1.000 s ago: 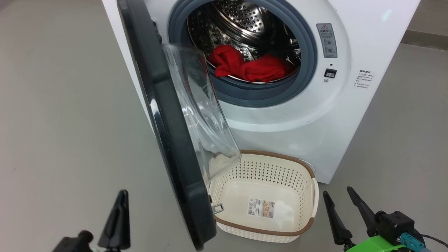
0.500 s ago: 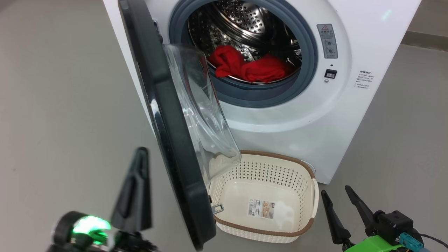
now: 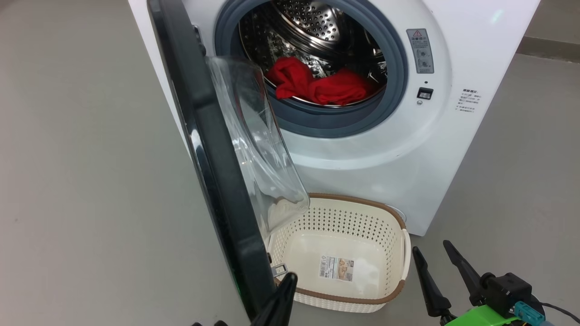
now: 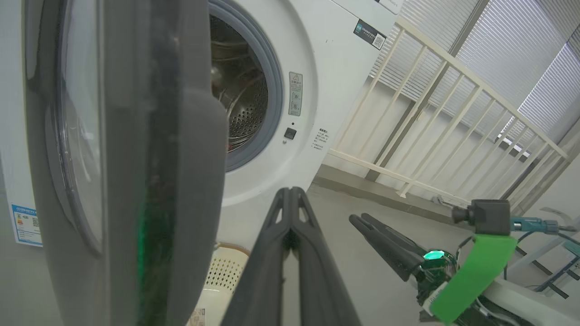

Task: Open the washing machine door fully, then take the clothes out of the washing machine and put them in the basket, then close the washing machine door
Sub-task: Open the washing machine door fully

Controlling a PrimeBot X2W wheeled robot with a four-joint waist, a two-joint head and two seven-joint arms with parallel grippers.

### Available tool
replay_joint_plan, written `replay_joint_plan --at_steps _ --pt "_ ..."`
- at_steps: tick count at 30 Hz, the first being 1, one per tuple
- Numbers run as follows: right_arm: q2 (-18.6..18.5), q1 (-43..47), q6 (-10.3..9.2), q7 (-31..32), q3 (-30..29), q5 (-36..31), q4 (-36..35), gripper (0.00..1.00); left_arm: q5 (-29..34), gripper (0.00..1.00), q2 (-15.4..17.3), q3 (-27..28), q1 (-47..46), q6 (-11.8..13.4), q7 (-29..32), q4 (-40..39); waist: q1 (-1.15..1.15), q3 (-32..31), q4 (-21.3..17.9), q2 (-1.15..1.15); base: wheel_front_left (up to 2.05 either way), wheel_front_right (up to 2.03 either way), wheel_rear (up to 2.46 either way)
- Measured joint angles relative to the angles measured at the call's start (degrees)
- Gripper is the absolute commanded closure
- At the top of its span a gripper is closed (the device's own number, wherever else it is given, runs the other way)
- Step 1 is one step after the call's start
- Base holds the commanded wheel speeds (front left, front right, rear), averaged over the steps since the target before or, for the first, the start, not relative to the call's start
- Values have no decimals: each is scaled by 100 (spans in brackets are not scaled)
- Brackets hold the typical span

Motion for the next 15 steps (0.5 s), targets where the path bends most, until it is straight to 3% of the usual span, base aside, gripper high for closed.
replay_joint_plan --at_steps 6,15 --pt "1 0 0 0 25 0 3 0 -183 100 0 74 -69 3 0 655 0 1 -16 0 0 0 0" --pt "2 0 1 0 31 0 1 0 -612 100 -14 245 -215 5 1 886 0 6 27 0 0 0 0"
